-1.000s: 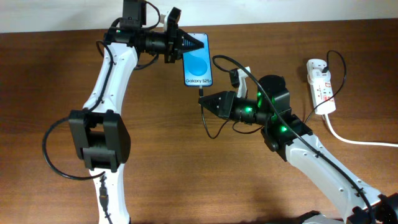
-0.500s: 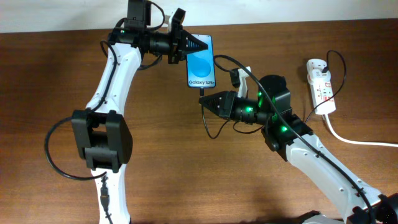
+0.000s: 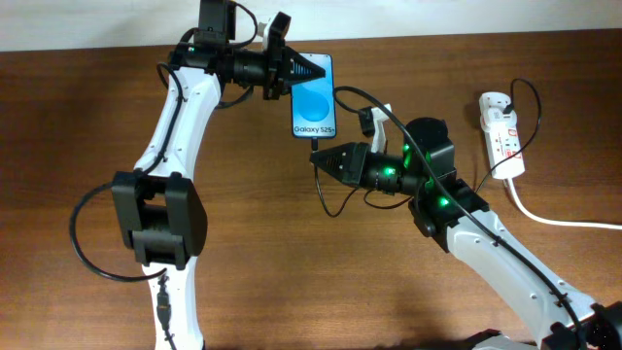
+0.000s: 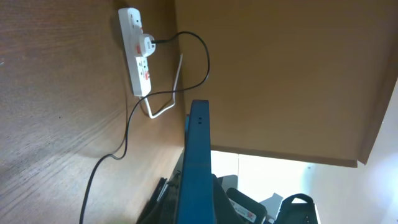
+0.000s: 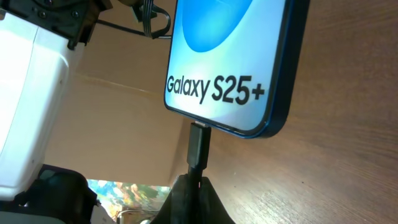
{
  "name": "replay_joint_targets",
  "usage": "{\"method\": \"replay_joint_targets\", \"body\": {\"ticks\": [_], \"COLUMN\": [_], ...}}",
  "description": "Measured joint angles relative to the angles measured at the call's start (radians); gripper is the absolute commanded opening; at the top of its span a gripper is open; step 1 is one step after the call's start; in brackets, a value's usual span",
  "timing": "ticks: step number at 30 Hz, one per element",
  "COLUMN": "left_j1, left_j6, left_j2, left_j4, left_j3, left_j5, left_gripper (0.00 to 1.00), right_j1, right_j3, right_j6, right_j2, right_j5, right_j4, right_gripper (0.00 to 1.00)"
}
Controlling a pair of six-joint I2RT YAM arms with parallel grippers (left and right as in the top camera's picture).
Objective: Plug charger to phone and switch on socket
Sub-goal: 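Push the USB-C plug upward into the phone's port with the right gripper, then open the right gripper and pull it back from the plug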
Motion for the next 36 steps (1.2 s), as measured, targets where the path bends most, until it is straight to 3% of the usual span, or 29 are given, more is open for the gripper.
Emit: {"method": "replay_joint_targets", "body": {"ticks": [28, 33, 36], "left_j1": [-0.005, -0.001, 0.006], "left_j6": [0.045, 0.053, 0.061], "left_j2": [0.0, 0.0, 0.0], "left_j4": [-0.052, -0.057, -0.071], "left_j3": [0.001, 0.001, 0.001], "left_j5": [-0.003, -0.01, -0.003], "left_gripper": [0.0, 0.0, 0.0], "right_j1": [-0.006, -0.012, -0.049], "right_j3": [-0.015, -0.015, -0.014], "right_j6": [0.001, 0.0, -0.001], "right_j2": [0.017, 0.017, 0.017], "right_j5": [-0.05, -0.039, 0.015], "right_j4": [0.059, 0.048, 0.055], "right_gripper": [0.05, 0.16, 0.28]}}
